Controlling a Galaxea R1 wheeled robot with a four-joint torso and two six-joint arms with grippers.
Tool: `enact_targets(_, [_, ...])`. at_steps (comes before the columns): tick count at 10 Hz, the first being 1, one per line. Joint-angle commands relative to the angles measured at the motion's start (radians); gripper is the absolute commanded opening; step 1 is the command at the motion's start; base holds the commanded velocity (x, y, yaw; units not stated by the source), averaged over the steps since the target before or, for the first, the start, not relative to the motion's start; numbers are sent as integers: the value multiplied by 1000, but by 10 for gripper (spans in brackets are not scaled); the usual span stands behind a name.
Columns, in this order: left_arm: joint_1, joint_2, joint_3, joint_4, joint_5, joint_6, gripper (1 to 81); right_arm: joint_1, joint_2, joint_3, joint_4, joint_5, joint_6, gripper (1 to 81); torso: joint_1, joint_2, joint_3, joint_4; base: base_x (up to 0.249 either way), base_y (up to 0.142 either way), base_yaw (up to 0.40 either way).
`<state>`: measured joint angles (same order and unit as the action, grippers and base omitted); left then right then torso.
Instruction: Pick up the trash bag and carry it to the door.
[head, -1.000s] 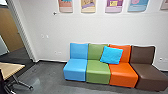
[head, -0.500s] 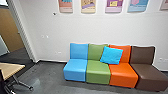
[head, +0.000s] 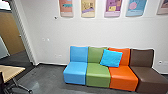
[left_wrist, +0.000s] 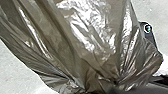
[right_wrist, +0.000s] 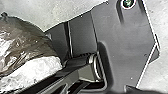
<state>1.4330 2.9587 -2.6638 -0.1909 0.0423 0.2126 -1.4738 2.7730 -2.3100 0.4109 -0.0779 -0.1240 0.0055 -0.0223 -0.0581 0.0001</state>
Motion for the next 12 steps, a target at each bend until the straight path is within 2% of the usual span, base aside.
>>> enact_targets(1, [-53, -7, -2, 2, 59, 10, 10, 51, 1, -5, -1, -72, -5, 811, 0, 0, 0, 0, 0, 0, 0])
enact_targets(12, [-55, -13, -1, 8, 68, 11, 10, 48, 6, -12, -3, -72, -6, 811, 0, 0, 0, 0, 0, 0, 0])
